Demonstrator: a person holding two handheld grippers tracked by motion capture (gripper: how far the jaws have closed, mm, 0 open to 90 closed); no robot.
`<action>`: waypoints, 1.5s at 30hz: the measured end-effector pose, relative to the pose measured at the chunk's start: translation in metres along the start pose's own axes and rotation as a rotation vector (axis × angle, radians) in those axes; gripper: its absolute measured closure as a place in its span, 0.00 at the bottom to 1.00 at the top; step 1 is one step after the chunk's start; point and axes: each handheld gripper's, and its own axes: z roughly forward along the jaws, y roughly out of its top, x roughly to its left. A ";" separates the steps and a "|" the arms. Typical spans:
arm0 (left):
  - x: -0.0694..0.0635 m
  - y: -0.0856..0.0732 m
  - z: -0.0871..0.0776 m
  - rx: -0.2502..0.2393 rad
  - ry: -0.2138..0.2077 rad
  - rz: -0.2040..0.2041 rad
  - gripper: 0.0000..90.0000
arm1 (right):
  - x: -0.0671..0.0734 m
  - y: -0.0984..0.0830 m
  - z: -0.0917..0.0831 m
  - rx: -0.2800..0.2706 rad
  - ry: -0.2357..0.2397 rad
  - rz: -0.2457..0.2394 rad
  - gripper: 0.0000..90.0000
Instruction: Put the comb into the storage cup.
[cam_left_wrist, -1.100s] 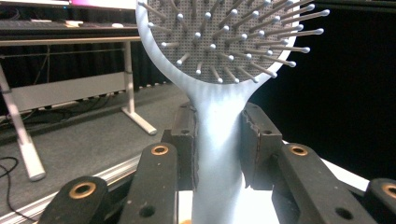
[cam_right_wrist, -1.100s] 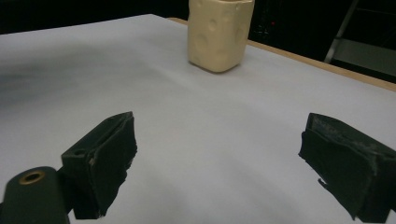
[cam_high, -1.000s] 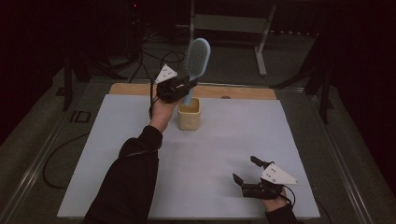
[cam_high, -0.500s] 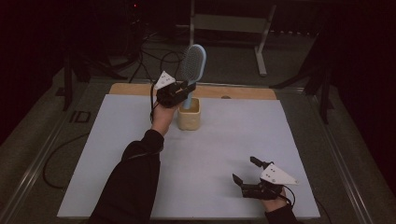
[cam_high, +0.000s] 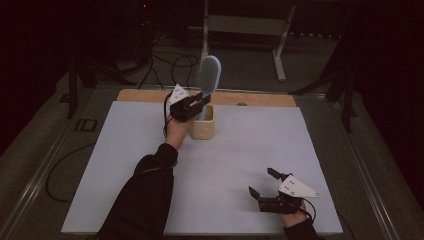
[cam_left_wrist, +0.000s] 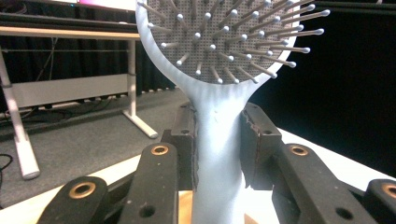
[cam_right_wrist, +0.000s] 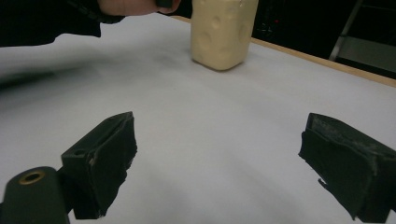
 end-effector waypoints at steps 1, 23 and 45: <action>-0.001 -0.001 0.000 0.004 0.008 0.009 0.77 | 0.000 0.000 0.000 -0.002 0.002 -0.005 0.11; -0.005 -0.009 -0.001 0.096 0.049 -0.008 0.19 | 0.001 -0.001 0.001 0.004 0.002 -0.002 0.11; -0.006 0.006 -0.015 0.240 -0.082 0.003 0.00 | 0.000 0.000 0.001 0.003 -0.005 0.001 0.11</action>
